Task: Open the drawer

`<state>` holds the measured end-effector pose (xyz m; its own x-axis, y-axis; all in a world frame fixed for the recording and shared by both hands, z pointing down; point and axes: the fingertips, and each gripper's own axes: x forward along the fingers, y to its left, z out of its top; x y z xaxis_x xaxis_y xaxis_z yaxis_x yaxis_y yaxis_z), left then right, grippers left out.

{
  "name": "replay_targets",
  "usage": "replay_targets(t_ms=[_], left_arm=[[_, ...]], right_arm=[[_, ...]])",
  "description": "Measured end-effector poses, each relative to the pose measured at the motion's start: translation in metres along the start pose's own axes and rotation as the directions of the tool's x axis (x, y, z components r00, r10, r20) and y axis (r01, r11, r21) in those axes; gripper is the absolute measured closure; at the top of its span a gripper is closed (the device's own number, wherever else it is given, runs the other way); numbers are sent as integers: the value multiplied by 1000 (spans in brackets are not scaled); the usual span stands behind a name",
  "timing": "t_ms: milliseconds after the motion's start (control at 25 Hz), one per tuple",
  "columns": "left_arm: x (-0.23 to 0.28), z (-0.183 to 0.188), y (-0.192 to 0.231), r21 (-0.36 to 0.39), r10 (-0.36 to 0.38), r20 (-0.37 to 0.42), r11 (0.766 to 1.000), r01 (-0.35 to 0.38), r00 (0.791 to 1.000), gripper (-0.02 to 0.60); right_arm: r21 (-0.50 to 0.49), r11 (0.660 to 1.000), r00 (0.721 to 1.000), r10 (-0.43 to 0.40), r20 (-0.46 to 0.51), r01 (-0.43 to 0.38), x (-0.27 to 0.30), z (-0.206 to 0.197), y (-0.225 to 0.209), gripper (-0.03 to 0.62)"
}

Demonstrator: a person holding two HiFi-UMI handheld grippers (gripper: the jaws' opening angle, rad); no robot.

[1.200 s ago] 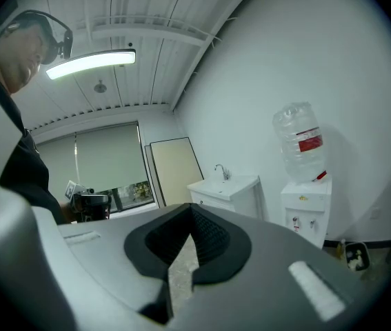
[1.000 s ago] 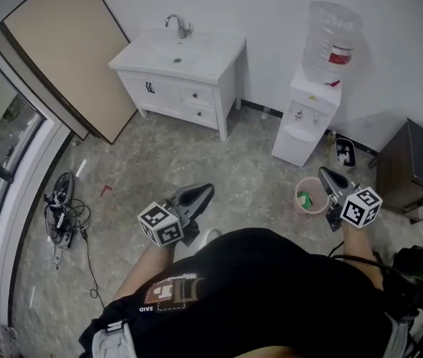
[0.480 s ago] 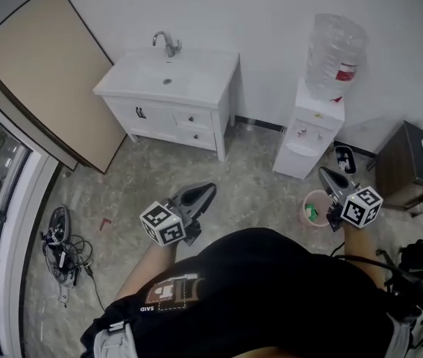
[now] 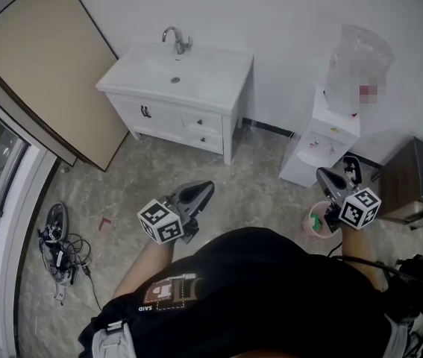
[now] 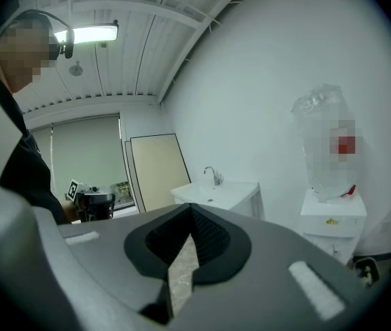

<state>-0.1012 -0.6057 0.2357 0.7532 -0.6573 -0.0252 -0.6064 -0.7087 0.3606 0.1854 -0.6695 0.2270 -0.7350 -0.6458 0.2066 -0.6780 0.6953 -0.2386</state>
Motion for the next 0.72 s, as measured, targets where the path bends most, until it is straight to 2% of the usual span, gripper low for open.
replay_targets(t_ms=[240, 480, 720], left_arm=[[37, 2, 33, 1, 87, 1, 996, -87, 996, 583], [116, 17, 45, 7, 190, 56, 982, -191, 980, 583], [193, 17, 54, -14, 276, 65, 961, -276, 959, 583]], right_arm=[[-14, 997, 997, 82, -11, -82, 43, 15, -53, 595], [-50, 979, 980, 196, -45, -198, 76, 45, -138, 595], [-83, 951, 954, 295, -57, -299, 102, 83, -214, 595]])
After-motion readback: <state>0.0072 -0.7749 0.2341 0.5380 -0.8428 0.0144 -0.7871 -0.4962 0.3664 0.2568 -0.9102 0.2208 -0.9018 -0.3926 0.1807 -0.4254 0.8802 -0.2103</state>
